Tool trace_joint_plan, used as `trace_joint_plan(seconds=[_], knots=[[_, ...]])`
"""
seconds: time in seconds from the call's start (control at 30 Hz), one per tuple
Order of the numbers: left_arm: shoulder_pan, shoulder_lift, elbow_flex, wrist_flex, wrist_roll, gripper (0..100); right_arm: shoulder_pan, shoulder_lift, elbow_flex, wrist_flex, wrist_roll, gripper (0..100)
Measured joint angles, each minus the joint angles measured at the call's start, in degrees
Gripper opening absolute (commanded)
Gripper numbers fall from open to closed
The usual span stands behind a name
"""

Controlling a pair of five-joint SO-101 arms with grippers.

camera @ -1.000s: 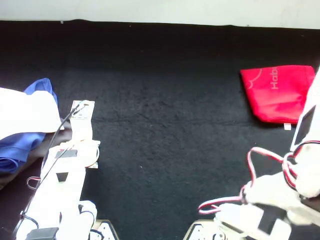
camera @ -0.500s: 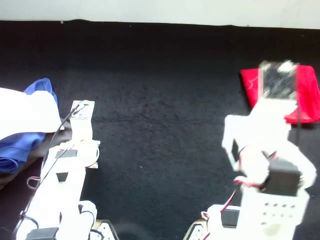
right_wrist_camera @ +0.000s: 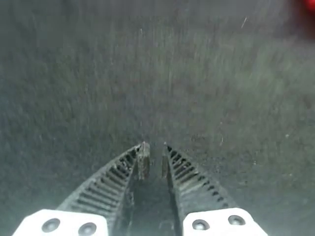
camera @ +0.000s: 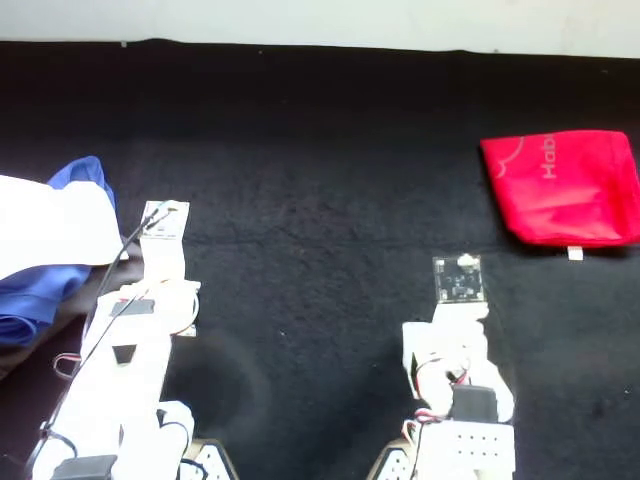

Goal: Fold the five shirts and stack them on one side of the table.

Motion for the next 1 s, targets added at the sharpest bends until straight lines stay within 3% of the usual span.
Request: trace_joint_plan(seconds=[0.33,0.43,0.57,0.7,0.8,1.0], knots=[[-0.7,-0.7,-1.8,1.8,0.0,1,-1.9,-7.3,0.3,-0.3,-0.8,5.9],[-4.3,-4.6,-9.9,14.2,0.0,1,-2.3,-7.6,0.3,-0.3,-0.8,5.9],[-9.0,-11.4,-26.5,37.4,0.0,2,-2.3,-7.6,0.3,-0.3,-0.8,5.9],[-14.9,-14.8,-41.9,54.0,-4.0,10,-2.3,-7.6,0.3,-0.3,-0.8,5.9],[-21.1,-13.7,-50.3,57.8,-5.8,13,-2.3,-7.6,0.3,-0.3,-0.8,5.9],[-34.9,-1.0,-63.0,58.1,-6.2,14,-2.4,-7.6,0.3,-0.3,-0.8,5.9]])
